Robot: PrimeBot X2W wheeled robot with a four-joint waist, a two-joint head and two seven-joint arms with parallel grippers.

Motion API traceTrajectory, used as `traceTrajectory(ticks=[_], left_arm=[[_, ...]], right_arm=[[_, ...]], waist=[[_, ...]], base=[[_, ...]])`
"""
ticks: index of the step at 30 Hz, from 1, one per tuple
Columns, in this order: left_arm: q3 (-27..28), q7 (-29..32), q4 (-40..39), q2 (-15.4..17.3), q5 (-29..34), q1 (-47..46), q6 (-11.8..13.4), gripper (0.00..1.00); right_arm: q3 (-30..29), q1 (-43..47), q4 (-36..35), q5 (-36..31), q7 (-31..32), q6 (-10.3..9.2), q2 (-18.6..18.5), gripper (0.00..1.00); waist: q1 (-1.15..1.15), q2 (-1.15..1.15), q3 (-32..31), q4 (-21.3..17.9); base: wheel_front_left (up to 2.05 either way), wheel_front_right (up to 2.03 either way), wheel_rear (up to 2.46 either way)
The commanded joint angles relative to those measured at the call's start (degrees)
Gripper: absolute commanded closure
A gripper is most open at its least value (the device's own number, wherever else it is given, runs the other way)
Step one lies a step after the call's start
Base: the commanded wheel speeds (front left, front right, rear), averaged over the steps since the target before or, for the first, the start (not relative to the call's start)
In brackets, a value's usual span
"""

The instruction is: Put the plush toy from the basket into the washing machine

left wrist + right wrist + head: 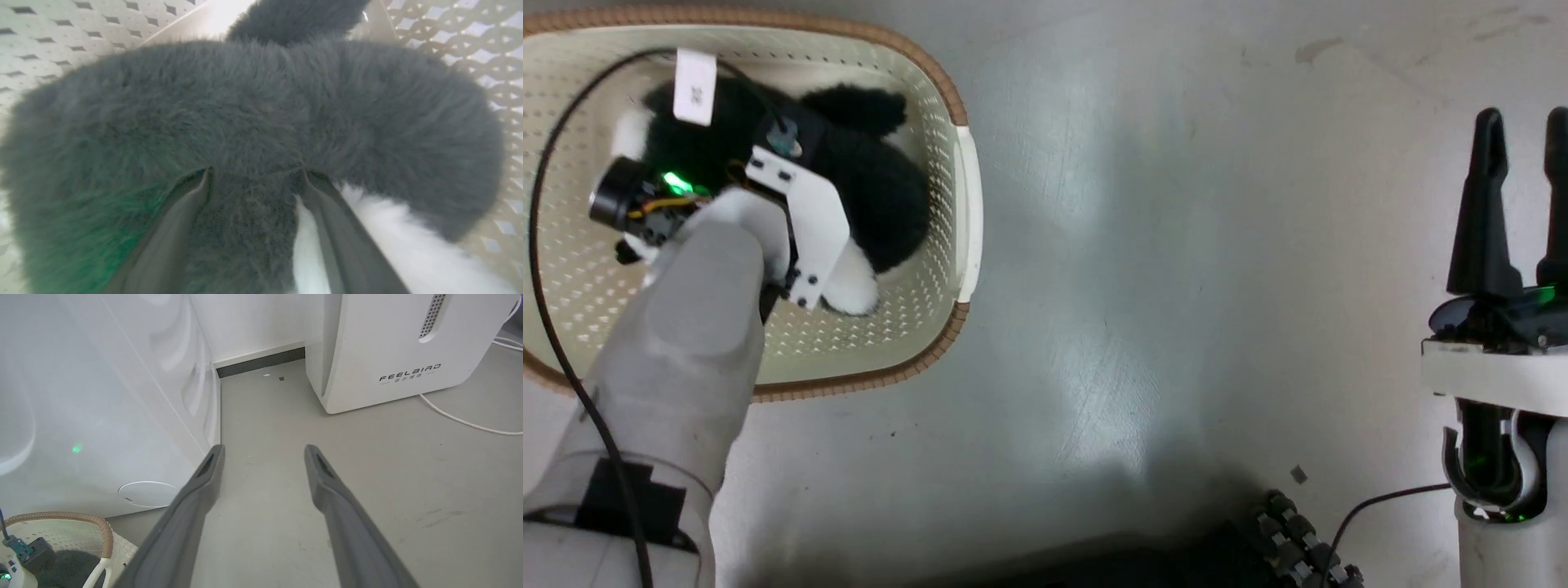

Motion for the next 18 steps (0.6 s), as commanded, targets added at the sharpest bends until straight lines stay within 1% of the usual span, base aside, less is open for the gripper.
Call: traceTrajectory(ticks=[1, 2, 3, 4, 7, 12, 18], left_arm=[[-0.96, 1.64, 3.71, 1.42, -0.27, -0.43, -0.05, 0.0], [-1.19, 1.84, 4.3, 1.59, -0.41, -0.82, -0.1, 0.0], [-1.45, 2.12, 4.89, 1.78, -0.53, -1.14, -0.21, 0.42], [-1.72, 2.31, 5.48, 1.96, -0.67, -1.5, -0.33, 1.0], [-2.63, 2.35, 7.25, 2.3, -0.97, -2.68, -0.7, 1.0], [-3.93, 0.84, 9.97, 2.95, -1.43, -4.89, -0.57, 1.0], [-3.52, -1.7, 9.97, 2.41, -2.92, -3.65, -0.38, 1.0]], right_arm=[[-0.29, -1.6, -0.41, 0.93, -0.74, -0.04, -0.03, 0.0], [-0.35, -1.78, -0.4, 1.16, -0.86, -0.04, -0.03, 0.0], [-0.39, -1.96, -0.4, 1.4, -0.98, -0.04, -0.03, 0.0], [-0.45, -2.13, -0.42, 1.68, -1.1, -0.04, -0.03, 0.0], [-0.7, -2.55, -0.45, 2.3, -1.46, -0.04, -0.04, 0.0], [-0.66, -3.28, -0.41, 3.21, -2.01, -0.04, -0.04, 0.0], [-0.46, -2.22, 1.11, 2.76, -2.01, -0.04, -0.04, 0.0]], waist=[[-0.01, 0.0, 1.03, -0.49], [-0.01, 0.0, 1.27, -0.6], [-0.01, 0.0, 1.46, -0.73], [-0.01, 0.0, 1.62, -0.86], [-0.01, 0.0, 1.82, -1.01], [-0.01, 0.0, 1.41, -1.47], [-0.01, 0.0, -3.29, -1.05]], base=[[0.0, 0.0, 0.0], [0.0, 0.0, 0.0], [0.0, 0.0, 0.0], [0.0, 0.0, 0.0], [0.0, 0.0, 0.0], [0.0, 0.0, 0.0], [0.0, 0.0, 0.0]])
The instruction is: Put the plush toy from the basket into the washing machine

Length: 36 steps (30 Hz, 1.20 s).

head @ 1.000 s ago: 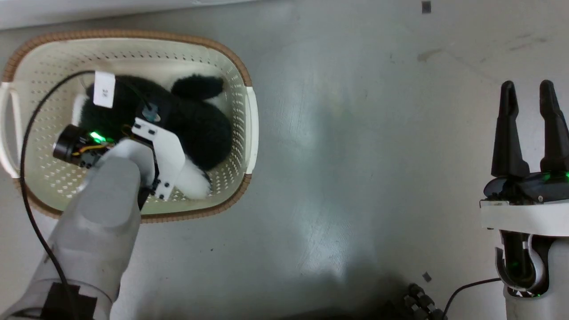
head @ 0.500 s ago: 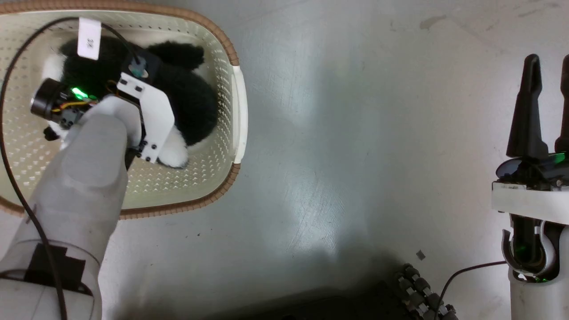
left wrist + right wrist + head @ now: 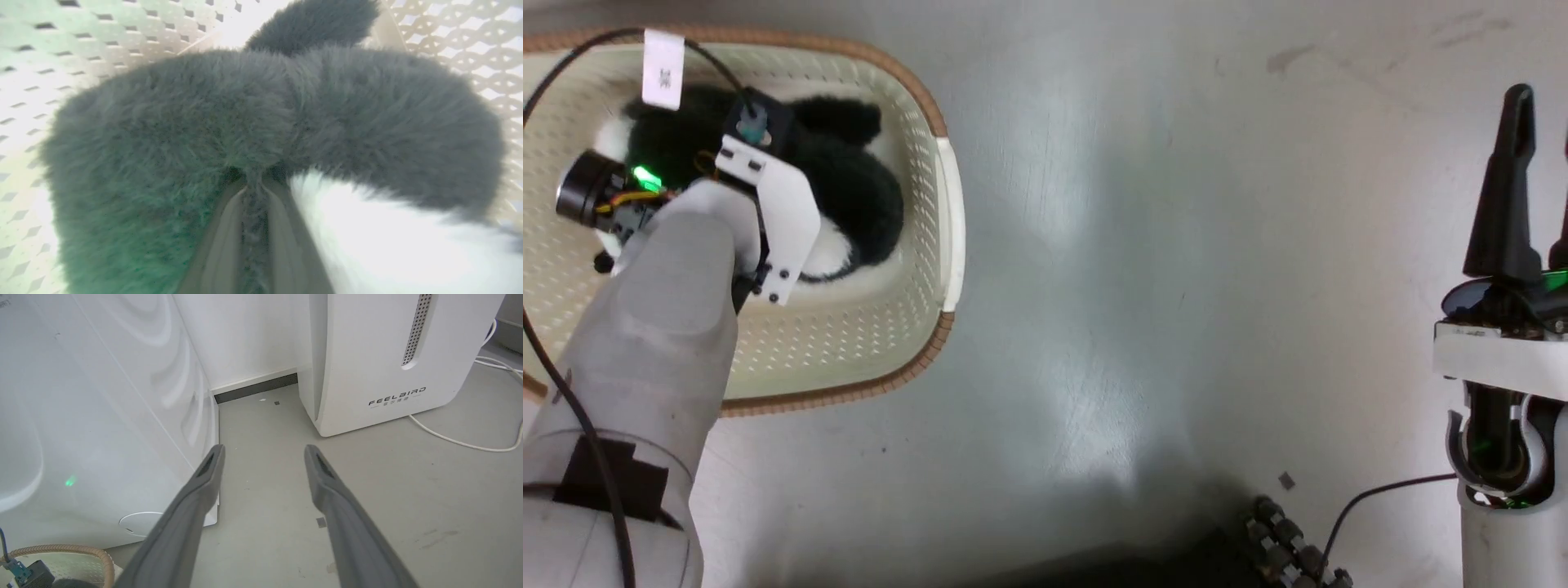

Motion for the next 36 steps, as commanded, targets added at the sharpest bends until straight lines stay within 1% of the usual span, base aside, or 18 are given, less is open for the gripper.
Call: traceTrajectory(ticks=[1, 2, 7, 13, 14, 16, 18, 23, 30, 36], left_arm=[[0.13, -0.92, 1.32, 1.1, -0.45, 2.41, 0.39, 1.0], [0.13, -0.92, 1.32, 1.1, -0.45, 2.41, 0.39, 1.0], [0.04, -3.84, 1.32, -0.45, -1.55, 5.3, 0.18, 1.0], [-0.55, -9.43, 1.32, -2.49, -2.32, 8.36, 0.04, 1.0], [-0.61, -11.1, 1.32, -3.21, -2.72, 9.5, 0.03, 1.0], [-0.64, -12.7, 1.32, -3.91, -3.14, 10.67, -0.03, 1.0], [-0.68, -13.52, 1.32, -4.21, -3.32, 11.28, -0.04, 1.0], [-0.99, -17.79, 1.32, -5.75, -4.07, 14.23, -0.03, 1.0], [-1.35, -23.82, 1.05, -7.55, -4.97, 17.83, 0.63, 1.0], [-1.27, -25.89, -1.32, -8.2, -5.83, 20.45, 1.45, 1.0]], right_arm=[[0.04, 0.02, 0.78, -0.16, -0.25, -0.04, -0.03, 0.0], [0.04, 0.02, 0.78, -0.16, -0.25, -0.04, -0.03, 0.0], [-0.26, 2.01, 2.35, -1.09, -0.25, -0.04, -0.03, 0.0], [-0.66, 4.39, 3.79, -2.72, -0.25, -0.04, -0.03, 0.0], [-0.77, 5.31, 4.18, -3.36, -0.25, -0.04, -0.03, 0.0], [-0.87, 6.3, 4.48, -4.04, -0.25, -0.04, -0.03, 0.0], [-0.91, 6.85, 4.64, -4.37, -0.25, -0.04, -0.03, 0.0], [-1.23, 9.66, 5.27, -5.88, -0.25, -0.04, -0.03, 0.0], [-1.48, 13.47, 5.96, -7.24, -0.25, -0.04, -0.03, 0.0], [-1.37, 16.05, 6.24, -8.0, -0.25, -0.04, -0.03, 0.0]], waist=[[0.0, 0.0, -3.36, 0.55], [0.0, 0.0, -3.36, 0.55], [0.0, 0.0, -8.95, 1.7], [0.0, 0.0, -15.79, 3.74], [0.0, 0.0, -18.08, 4.53], [0.0, 0.0, -20.31, 5.34], [0.0, 0.0, -21.39, 5.71], [0.0, 0.0, -26.73, 7.69], [0.0, 0.0, -32.95, 10.22], [0.0, 0.0, -37.11, 12.1]], base=[[0.0, 0.0, 0.0], [0.0, 0.0, 0.0], [0.0, 0.0, 0.0], [0.0, 0.0, 0.0], [0.0, 0.0, 0.0], [0.0, 0.0, 0.0], [0.0, 0.0, 0.0], [0.0, 0.0, 0.0], [0.0, 0.0, 0.0], [0.0, 0.0, 0.0]])
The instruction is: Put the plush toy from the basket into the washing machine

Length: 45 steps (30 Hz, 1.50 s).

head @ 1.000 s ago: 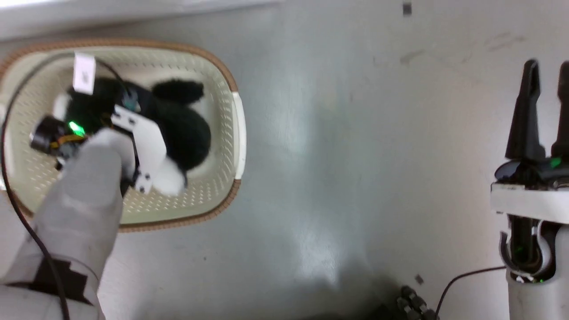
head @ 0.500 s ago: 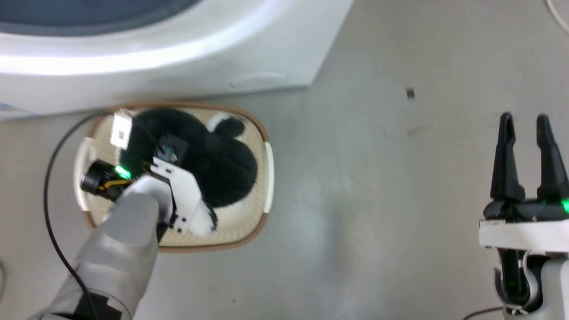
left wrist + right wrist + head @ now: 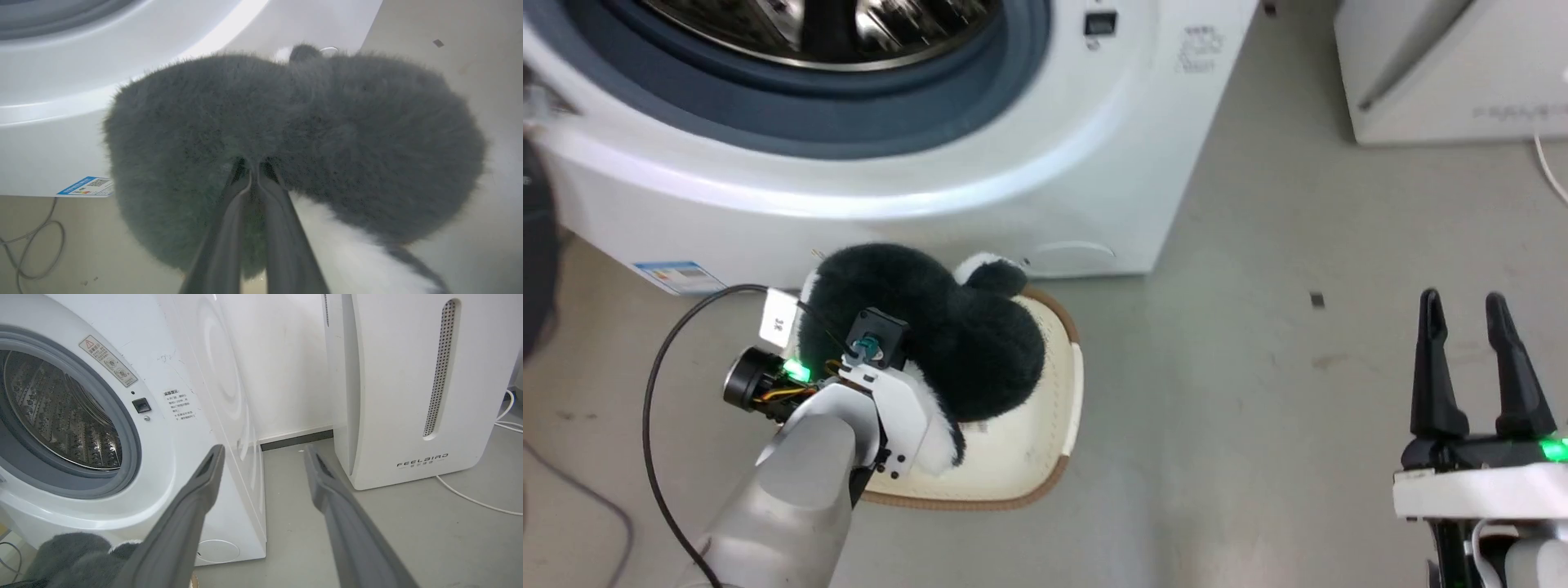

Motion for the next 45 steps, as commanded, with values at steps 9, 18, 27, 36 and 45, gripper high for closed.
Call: traceTrajectory(ticks=[9, 18, 27, 36, 45], left_arm=[[1.77, -0.77, -10.19, 1.15, -1.74, 4.29, 2.48, 1.0], [4.58, -0.78, -21.8, 3.65, -2.44, 6.75, 4.78, 1.0], [7.48, -0.78, -29.37, 5.57, -1.87, 4.78, 6.81, 1.0], [11.68, -0.78, -32.18, 8.47, -1.68, -2.54, 7.92, 1.0], [15.73, -0.78, -29.93, 13.19, -1.41, -13.4, 7.85, 1.0]], right_arm=[[-0.05, 3.01, 0.43, -0.64, -0.25, -0.04, -0.04, 0.0], [0.01, 3.8, 0.28, -0.54, -0.25, -0.04, -0.04, 0.0], [0.0, 1.59, -0.37, -0.16, -0.25, -0.04, -0.04, 0.0], [0.03, -2.04, -1.0, 0.52, -0.25, -0.04, -0.04, 0.0], [0.58, -5.81, -1.19, 2.07, -0.25, -0.04, -0.04, 0.0]], waist=[[0.01, 0.0, -5.77, 3.18], [0.01, 0.0, -6.61, 3.97], [0.01, 0.0, -2.32, 2.7], [0.01, 0.0, 5.61, -0.95], [0.01, 0.0, 12.82, -5.32]], base=[[0.0, 0.0, 0.0], [0.0, 0.0, 0.0], [0.0, 0.0, 0.0], [0.0, 0.0, 0.0], [0.0, 0.0, 0.0]])
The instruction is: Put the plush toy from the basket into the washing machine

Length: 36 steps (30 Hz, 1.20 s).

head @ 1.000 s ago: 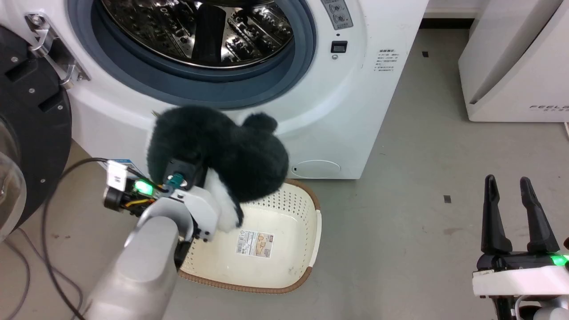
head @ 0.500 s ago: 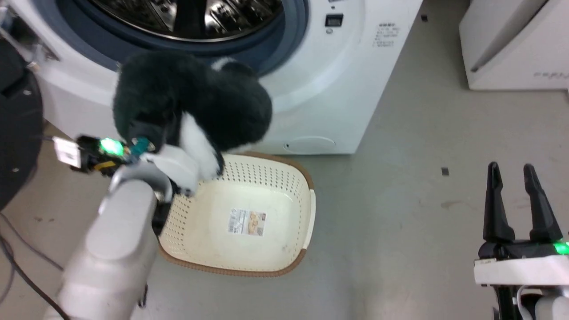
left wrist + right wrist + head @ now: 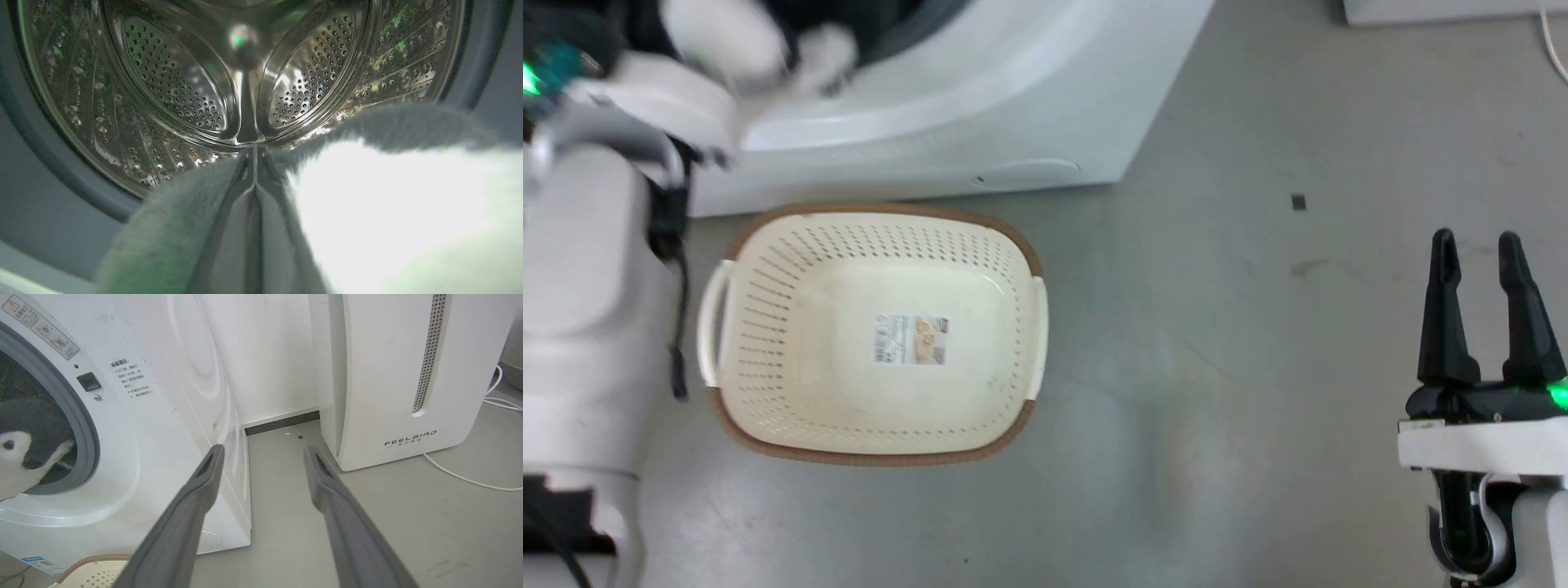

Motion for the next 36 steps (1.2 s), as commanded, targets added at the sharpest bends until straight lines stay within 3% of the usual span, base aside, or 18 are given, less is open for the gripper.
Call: traceTrajectory(ticks=[1, 15, 28, 29, 30, 36], left_arm=[[0.55, -0.31, 0.36, 0.78, 0.48, -2.08, 0.0, 1.0], [3.75, -0.31, 3.73, 7.52, 2.33, -17.37, 0.99, 1.0], [4.81, -0.31, 4.82, 8.8, 2.96, -24.26, 2.25, 1.0], [4.66, -0.31, 4.97, 8.68, 3.2, -24.28, 2.53, 0.42], [4.63, -0.31, 5.03, 8.49, 3.23, -24.15, 2.7, 0.0], [4.67, -0.31, 4.78, 7.79, 3.25, -21.79, 3.39, 0.0]], right_arm=[[0.01, -1.13, -0.32, 0.37, -0.25, -0.04, -0.04, 0.0], [1.33, -5.02, -1.37, 3.63, -0.25, -0.04, -0.04, 0.0], [2.05, -6.01, -1.64, 4.27, -0.25, -0.04, -0.04, 0.0], [2.06, -6.0, -1.56, 4.26, -0.25, -0.04, -0.04, 0.0], [2.12, -5.97, -1.42, 4.25, -0.25, -0.04, -0.04, 0.0], [2.47, -5.53, -0.82, 4.08, -0.25, -0.04, -0.04, 0.0]], waist=[[0.0, 0.0, 2.82, -2.35], [0.0, 0.0, 12.91, -8.37], [0.0, 0.0, 16.18, -10.1], [0.0, 0.0, 16.11, -10.09], [0.0, 0.0, 15.94, -10.06], [0.0, 0.0, 14.18, -9.6]], base=[[0.0, 0.0, 0.0], [0.0, 0.0, 0.0], [0.0, 0.0, 0.0], [0.0, 0.0, 0.0], [0.0, 0.0, 0.0], [0.0, 0.0, 0.0]])
